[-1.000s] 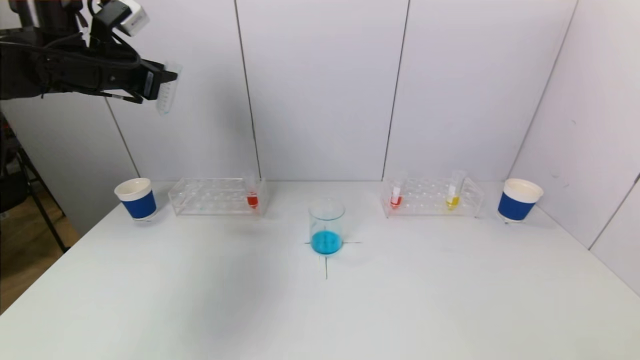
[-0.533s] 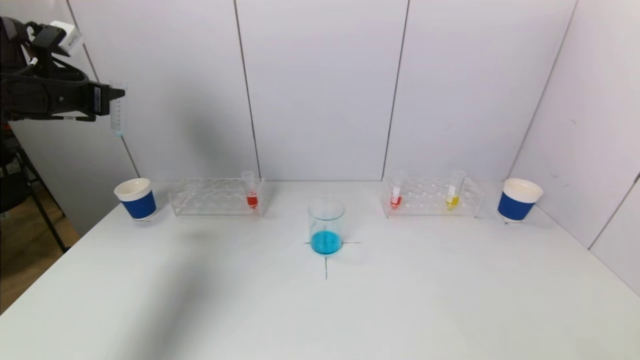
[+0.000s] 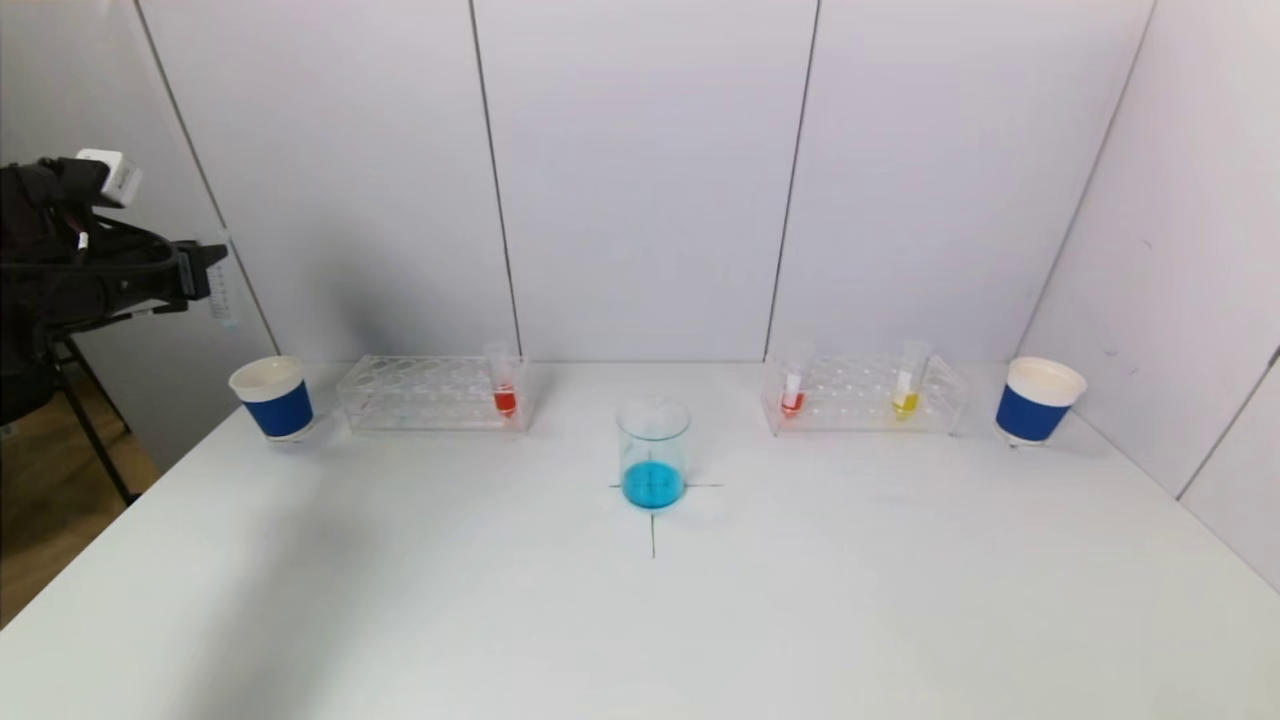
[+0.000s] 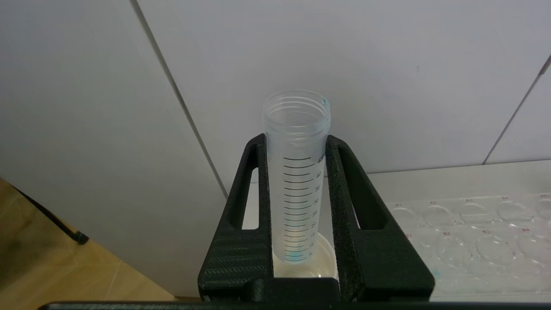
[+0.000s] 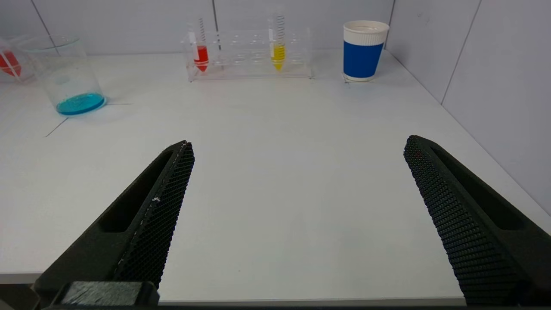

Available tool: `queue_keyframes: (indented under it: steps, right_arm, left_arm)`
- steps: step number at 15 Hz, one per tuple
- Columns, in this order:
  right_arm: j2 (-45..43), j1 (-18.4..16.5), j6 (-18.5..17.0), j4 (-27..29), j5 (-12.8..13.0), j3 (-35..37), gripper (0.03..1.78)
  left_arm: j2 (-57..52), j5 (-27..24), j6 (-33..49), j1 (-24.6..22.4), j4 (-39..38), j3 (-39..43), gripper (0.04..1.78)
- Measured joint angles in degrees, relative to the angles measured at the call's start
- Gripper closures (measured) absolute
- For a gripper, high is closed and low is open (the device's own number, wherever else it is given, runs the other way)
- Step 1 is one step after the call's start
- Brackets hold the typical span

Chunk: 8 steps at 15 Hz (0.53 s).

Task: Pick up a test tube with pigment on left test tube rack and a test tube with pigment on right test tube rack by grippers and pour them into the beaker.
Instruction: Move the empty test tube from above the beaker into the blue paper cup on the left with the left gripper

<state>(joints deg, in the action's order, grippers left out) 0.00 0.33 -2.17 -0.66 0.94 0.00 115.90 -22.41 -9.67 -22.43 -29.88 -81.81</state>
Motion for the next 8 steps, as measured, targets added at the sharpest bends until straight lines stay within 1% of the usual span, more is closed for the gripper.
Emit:
queue_keyframes:
  steps: [4, 8]
  right_arm:
    - [0.0, 0.0, -0.02, 0.02, 0.02, 0.0, 0.04]
    - [0.0, 0.0, -0.02, 0.0, 0.02, 0.0, 0.04]
  left_arm:
    - [4.74, 0.3, 1.66, -0.37, -9.51, 2.43, 1.41]
    - [8.63, 0.28, 1.84, -0.48, -12.31, 2.24, 1.41]
